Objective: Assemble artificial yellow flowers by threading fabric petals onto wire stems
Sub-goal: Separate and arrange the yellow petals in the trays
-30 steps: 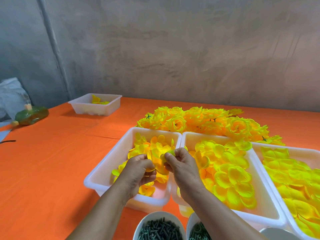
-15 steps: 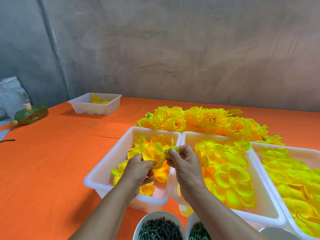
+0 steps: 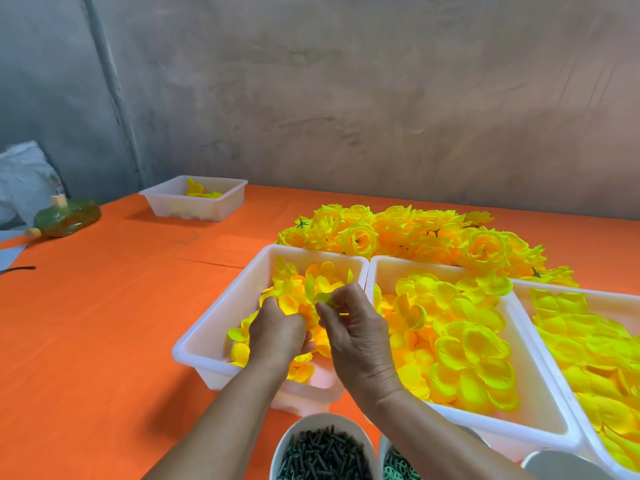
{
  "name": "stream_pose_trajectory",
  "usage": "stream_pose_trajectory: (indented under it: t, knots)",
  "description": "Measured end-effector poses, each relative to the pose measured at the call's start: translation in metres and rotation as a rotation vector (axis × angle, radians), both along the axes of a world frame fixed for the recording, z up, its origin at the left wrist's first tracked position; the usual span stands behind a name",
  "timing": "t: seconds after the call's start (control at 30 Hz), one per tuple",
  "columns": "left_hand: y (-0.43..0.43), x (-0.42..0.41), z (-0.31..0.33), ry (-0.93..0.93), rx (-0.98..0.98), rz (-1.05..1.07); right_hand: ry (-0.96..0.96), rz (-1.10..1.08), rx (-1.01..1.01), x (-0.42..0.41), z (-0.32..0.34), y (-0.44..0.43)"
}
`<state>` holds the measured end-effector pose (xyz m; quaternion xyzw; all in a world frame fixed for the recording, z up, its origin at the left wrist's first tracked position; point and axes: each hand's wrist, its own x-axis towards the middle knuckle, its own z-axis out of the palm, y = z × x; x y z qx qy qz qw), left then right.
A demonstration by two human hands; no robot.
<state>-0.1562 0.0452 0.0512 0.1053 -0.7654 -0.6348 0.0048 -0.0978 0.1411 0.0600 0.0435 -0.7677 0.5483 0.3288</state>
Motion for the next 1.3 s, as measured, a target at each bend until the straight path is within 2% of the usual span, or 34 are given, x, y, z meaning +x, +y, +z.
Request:
stream_pose_trajectory:
  t: [0.07, 0.2, 0.23, 0.3, 0.47, 0.53, 0.63, 0.77, 0.83, 0.93, 1.13, 1.3]
  knots:
    - [-0.001, 0.001, 0.002, -0.023, 0.049, 0.007, -0.018, 0.019, -0.022, 0.002, 0.005, 0.002]
    - [-0.005, -0.002, 0.004, -0.068, 0.171, 0.077, -0.019, -0.109, -0.522, -0.011, 0.036, 0.024]
    - [-0.005, -0.001, 0.004, -0.056, 0.153, 0.067, -0.012, -0.124, -0.625, -0.015, 0.047, 0.032]
    - [-0.003, 0.002, 0.004, -0.032, 0.015, -0.006, -0.028, -0.092, -0.696, -0.022, 0.062, 0.043]
    - [0.004, 0.011, 0.006, -0.12, -0.313, -0.287, -0.151, -0.08, -0.641, -0.025, 0.063, 0.044]
    - [0.006, 0.012, 0.007, -0.14, -0.524, -0.387, -0.177, -0.095, -0.661, -0.029, 0.059, 0.045]
    - [0.009, 0.008, 0.003, -0.119, -0.77, -0.401, -0.264, -0.059, -0.634, -0.038, 0.054, 0.042]
    - [0.009, 0.005, -0.001, -0.098, -0.795, -0.346, -0.602, 0.072, -0.431, -0.047, 0.054, 0.046]
    - [0.006, 0.005, -0.002, -0.091, -0.795, -0.318, -0.702, 0.081, -0.321, -0.046, 0.054, 0.053]
    - [0.006, 0.007, -0.001, -0.053, -0.766, -0.285, -0.715, 0.075, -0.254, -0.038, 0.056, 0.064]
    - [0.006, 0.014, 0.002, 0.131, -0.684, -0.23, -0.626, 0.061, -0.163, 0.006, 0.067, 0.098]
    - [0.004, 0.016, 0.002, 0.221, -0.628, -0.192, -0.658, -0.033, 0.069, 0.045, 0.058, 0.132]
